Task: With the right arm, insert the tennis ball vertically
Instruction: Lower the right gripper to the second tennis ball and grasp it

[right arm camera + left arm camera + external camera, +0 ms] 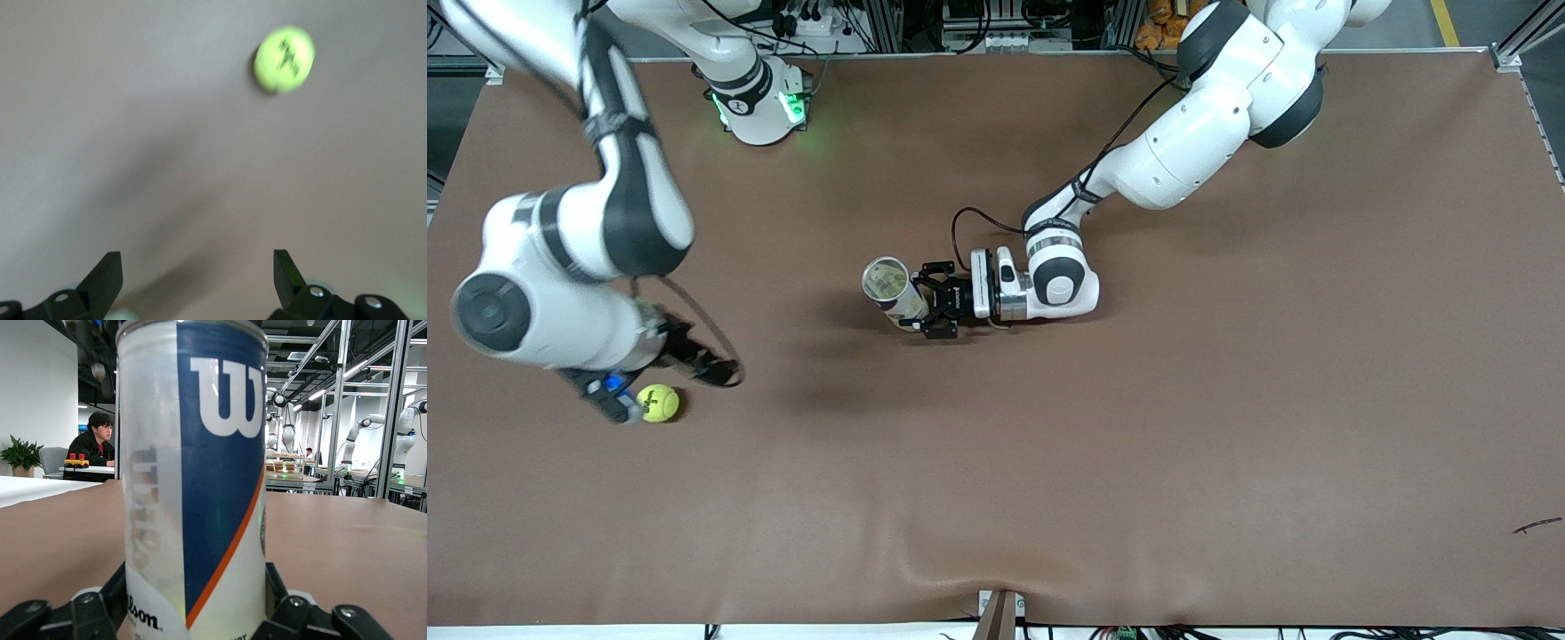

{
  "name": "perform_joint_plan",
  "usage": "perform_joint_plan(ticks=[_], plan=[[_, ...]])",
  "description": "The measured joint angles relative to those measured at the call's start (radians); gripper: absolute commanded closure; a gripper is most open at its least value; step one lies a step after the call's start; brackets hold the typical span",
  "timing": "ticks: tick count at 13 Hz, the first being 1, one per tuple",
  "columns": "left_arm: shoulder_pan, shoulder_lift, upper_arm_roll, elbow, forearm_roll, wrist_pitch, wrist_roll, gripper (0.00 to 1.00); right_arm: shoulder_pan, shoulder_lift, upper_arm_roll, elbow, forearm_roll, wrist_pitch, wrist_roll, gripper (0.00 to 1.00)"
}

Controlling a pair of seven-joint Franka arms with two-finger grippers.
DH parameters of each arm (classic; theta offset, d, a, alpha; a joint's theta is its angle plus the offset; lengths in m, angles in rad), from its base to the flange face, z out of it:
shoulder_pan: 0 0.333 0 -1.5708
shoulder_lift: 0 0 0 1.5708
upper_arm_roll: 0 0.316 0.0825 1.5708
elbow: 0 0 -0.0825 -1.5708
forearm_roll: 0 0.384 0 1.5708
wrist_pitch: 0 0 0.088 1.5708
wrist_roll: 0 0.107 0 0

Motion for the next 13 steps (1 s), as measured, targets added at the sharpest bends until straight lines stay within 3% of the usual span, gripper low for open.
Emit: perform_joint_plan(ticks=[4,9,13], plan=[[0.000,0.000,0.000,0.000,0.000,0.000,0.000,0.20,-0.157,0.144,-0.001,-0.001,-0.023,0.154,-0.280,0.00],[0.000,0.000,0.000,0.000,0.000,0.000,0.000,0.20,-0.240,0.231,0.000,-0.004,-0.024,0.303,-0.696,0.00],[0.000,0.000,0.000,0.000,0.000,0.000,0.000,0.20,-0.249,0.270,0.011,-0.029,-0.023,0.339,-0.749,0.00]])
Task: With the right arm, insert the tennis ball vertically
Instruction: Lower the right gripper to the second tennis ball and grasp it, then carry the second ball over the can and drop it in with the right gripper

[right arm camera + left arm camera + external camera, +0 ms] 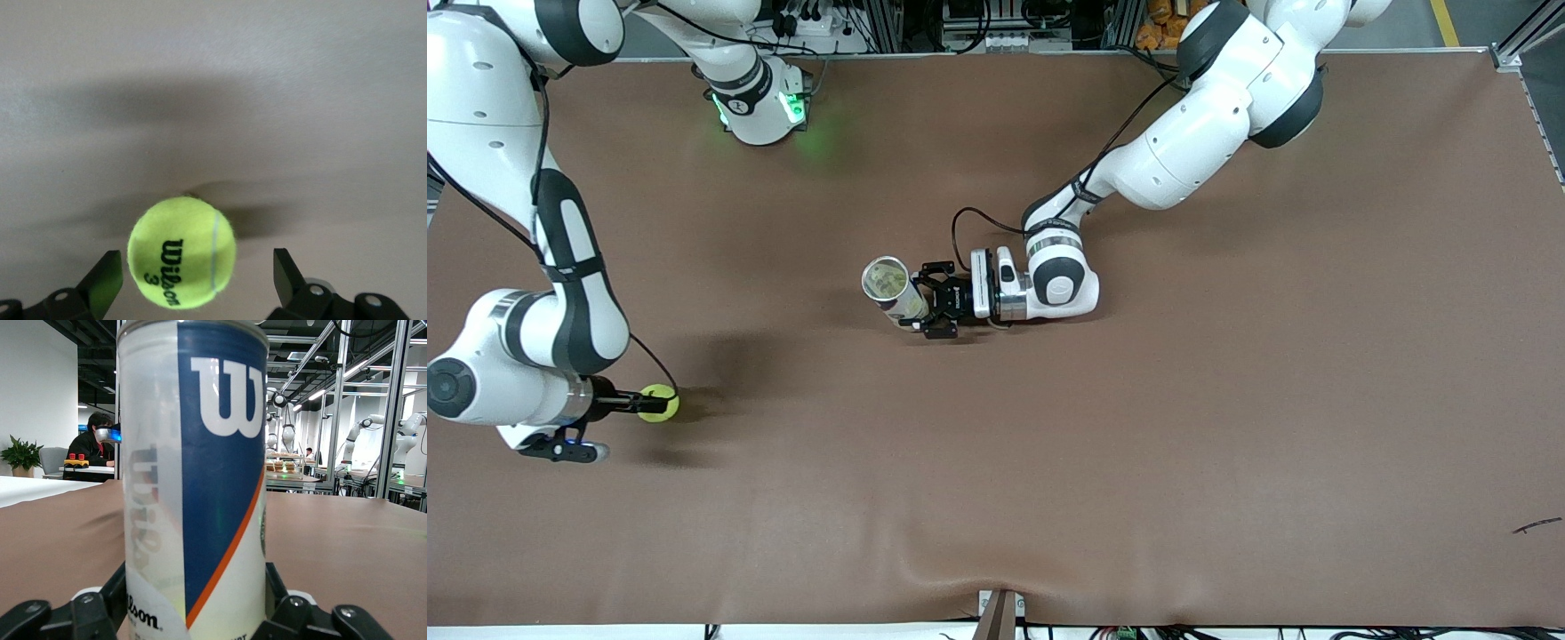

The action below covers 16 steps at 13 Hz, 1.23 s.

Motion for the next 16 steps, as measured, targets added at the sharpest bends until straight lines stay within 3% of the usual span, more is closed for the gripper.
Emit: perform_joint_plan(ticks=[6,8,9,13,16], plan=[[0.000,0.000,0.000,0.000,0.000,0.000,0.000,0.20,-0.001,0.026,-0.001,-0.008,0.043,0.023,0.032,0.00],[0.000,0.000,0.000,0.000,0.000,0.000,0.000,0.20,-0.003,0.040,-0.001,-0.008,0.044,0.046,0.036,0.25],[0.000,0.000,0.000,0.000,0.000,0.000,0.000,0.20,-0.003,0.043,-0.001,-0.008,0.045,0.050,0.044,0.28],[-0.001,0.001,0.000,0.000,0.000,0.000,0.000,0.20,-0.002,0.038,0.005,0.006,0.046,0.042,0.089,0.28],[-0.001,0.001,0.000,0.000,0.000,0.000,0.000,0.20,0.015,-0.022,0.030,0.037,0.058,-0.116,0.162,0.28]])
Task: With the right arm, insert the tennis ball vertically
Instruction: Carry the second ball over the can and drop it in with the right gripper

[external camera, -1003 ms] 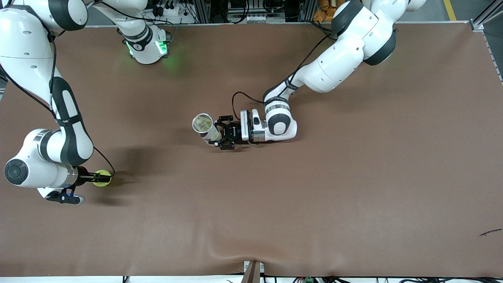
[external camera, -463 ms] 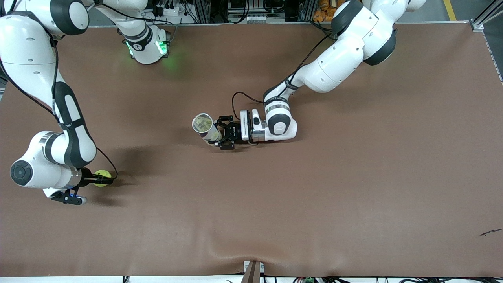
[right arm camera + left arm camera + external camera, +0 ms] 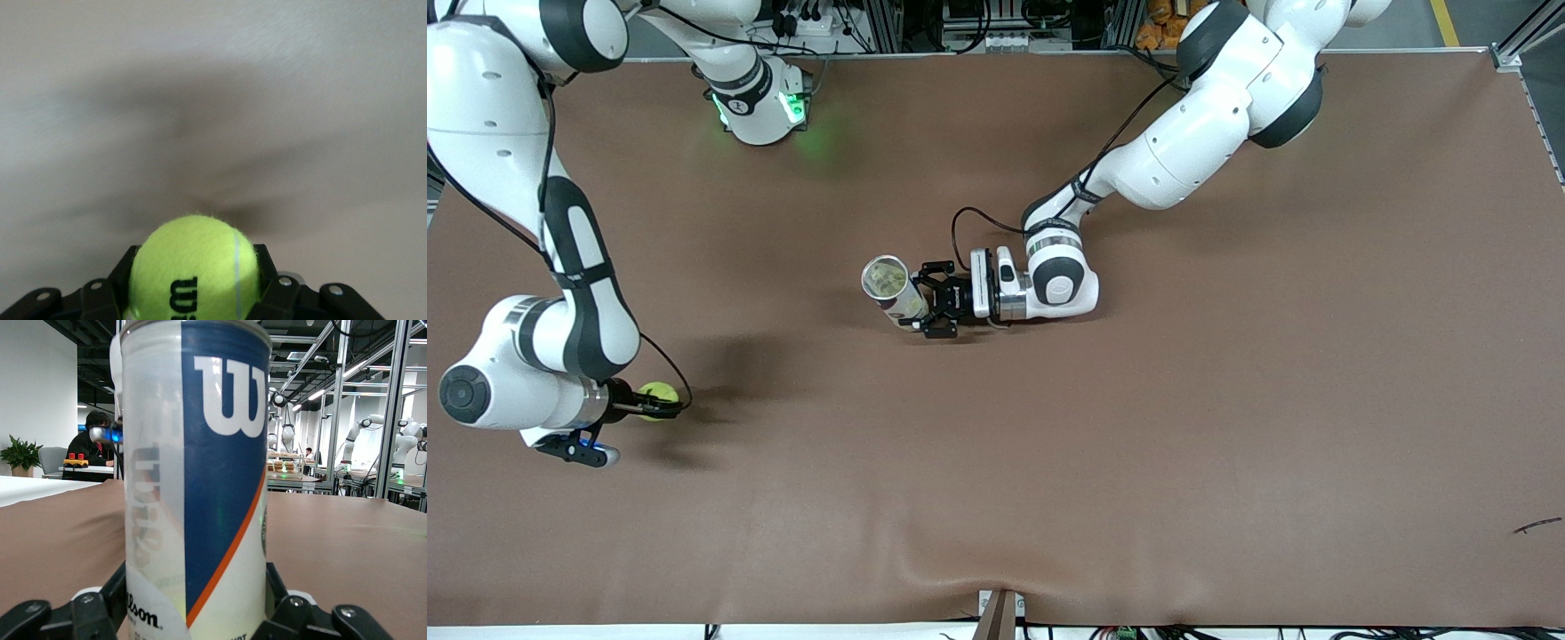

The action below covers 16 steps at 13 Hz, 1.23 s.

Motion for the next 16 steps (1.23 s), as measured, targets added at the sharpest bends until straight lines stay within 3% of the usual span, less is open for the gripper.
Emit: perform_joint_plan(ticks=[4,7,11,16], plan=[[-0.001,0.001,0.000,0.000,0.000,0.000,0.000,0.20,0.135,-0.175,0.054,0.013,0.036,-0.213,0.274,0.28],[-0.001,0.001,0.000,0.000,0.000,0.000,0.000,0.20,0.356,-0.272,0.067,0.009,0.039,-0.278,0.597,0.28],[-0.001,0.001,0.000,0.000,0.000,-0.001,0.000,0.20,0.579,-0.286,0.066,0.001,0.038,-0.279,0.927,0.28],[-0.001,0.002,0.000,0.000,0.000,-0.001,0.000,0.20,0.617,-0.286,0.060,-0.020,0.038,-0.335,1.006,0.27]])
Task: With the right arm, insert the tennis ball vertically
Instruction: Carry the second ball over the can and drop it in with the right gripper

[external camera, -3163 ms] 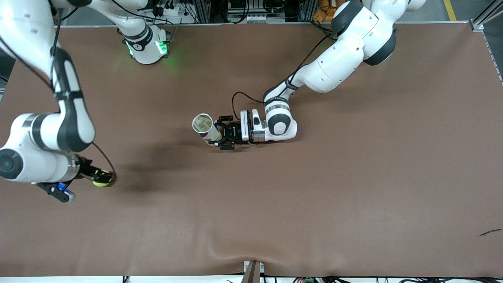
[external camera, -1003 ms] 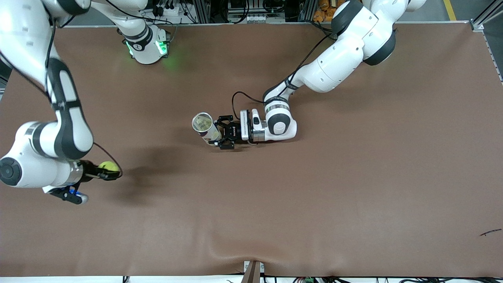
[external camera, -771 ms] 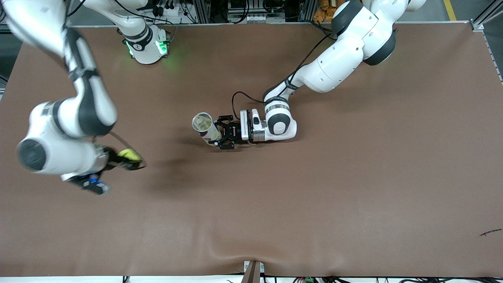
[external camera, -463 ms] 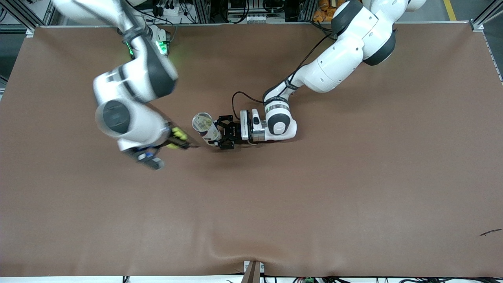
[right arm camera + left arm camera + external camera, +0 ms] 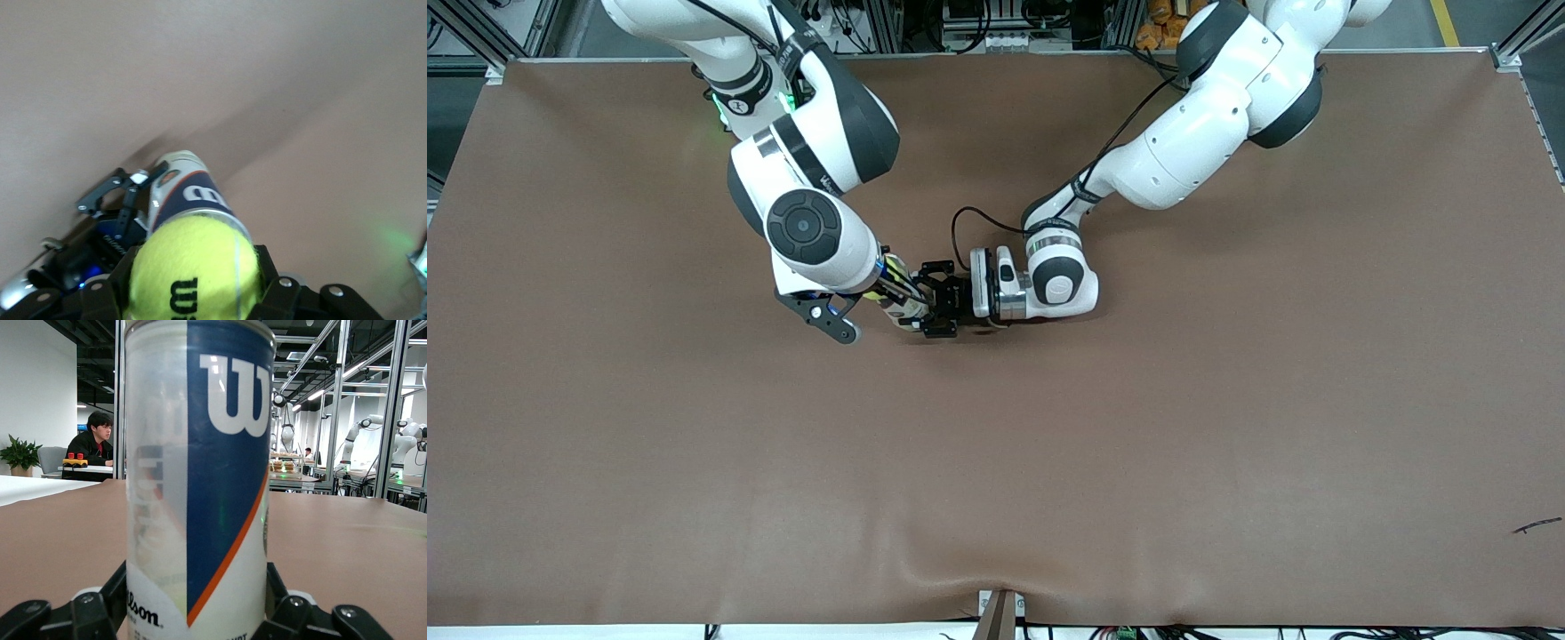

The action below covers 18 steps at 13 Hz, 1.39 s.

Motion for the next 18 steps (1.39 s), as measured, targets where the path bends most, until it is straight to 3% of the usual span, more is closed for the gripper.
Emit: perform_joint_plan(ticks=[6,8,9,18], plan=[[0.000,0.000,0.000,0.000,0.000,0.000,0.000,0.20,0.004,0.000,-0.003,-0.015,0.018,-0.019,0.019,0.20],[0.000,0.000,0.000,0.000,0.000,0.000,0.000,0.20,0.013,0.000,-0.002,-0.017,0.020,-0.019,0.027,0.02],[-0.001,0.000,0.000,0.000,0.000,0.000,0.000,0.20,0.015,0.000,-0.002,-0.017,0.020,-0.019,0.030,0.00],[-0.001,0.001,0.002,-0.004,0.000,0.000,0.000,0.11,-0.009,-0.014,-0.023,0.002,0.019,-0.017,0.001,0.00]])
